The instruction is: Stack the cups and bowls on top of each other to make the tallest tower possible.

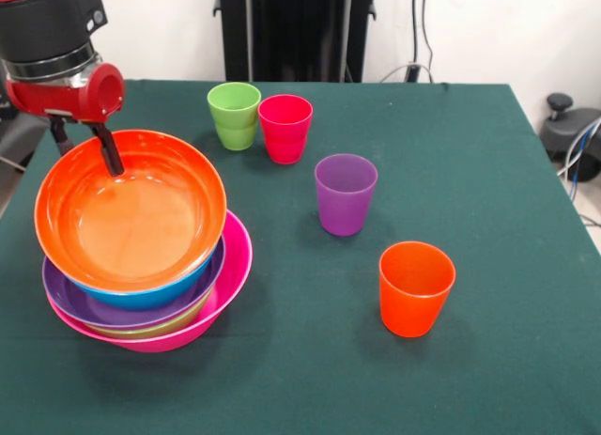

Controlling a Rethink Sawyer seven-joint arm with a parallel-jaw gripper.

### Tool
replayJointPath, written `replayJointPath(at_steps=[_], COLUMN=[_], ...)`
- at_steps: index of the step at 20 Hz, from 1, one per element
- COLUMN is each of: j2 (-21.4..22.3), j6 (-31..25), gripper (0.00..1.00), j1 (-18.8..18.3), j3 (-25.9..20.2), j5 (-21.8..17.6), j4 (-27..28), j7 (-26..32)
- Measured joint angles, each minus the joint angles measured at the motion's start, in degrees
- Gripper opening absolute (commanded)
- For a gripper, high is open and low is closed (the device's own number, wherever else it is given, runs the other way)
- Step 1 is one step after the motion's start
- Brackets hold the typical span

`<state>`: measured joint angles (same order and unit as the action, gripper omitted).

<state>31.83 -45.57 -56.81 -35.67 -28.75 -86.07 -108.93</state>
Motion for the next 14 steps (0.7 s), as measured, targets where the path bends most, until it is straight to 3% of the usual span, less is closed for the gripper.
replayJointPath(at_steps=[14], j2=[4.82], j6=[-0.24], gripper=[1.00], j1=[1.83], j3=[0.00], j5=[2.13], j4=[0.00], j7=[0.00])
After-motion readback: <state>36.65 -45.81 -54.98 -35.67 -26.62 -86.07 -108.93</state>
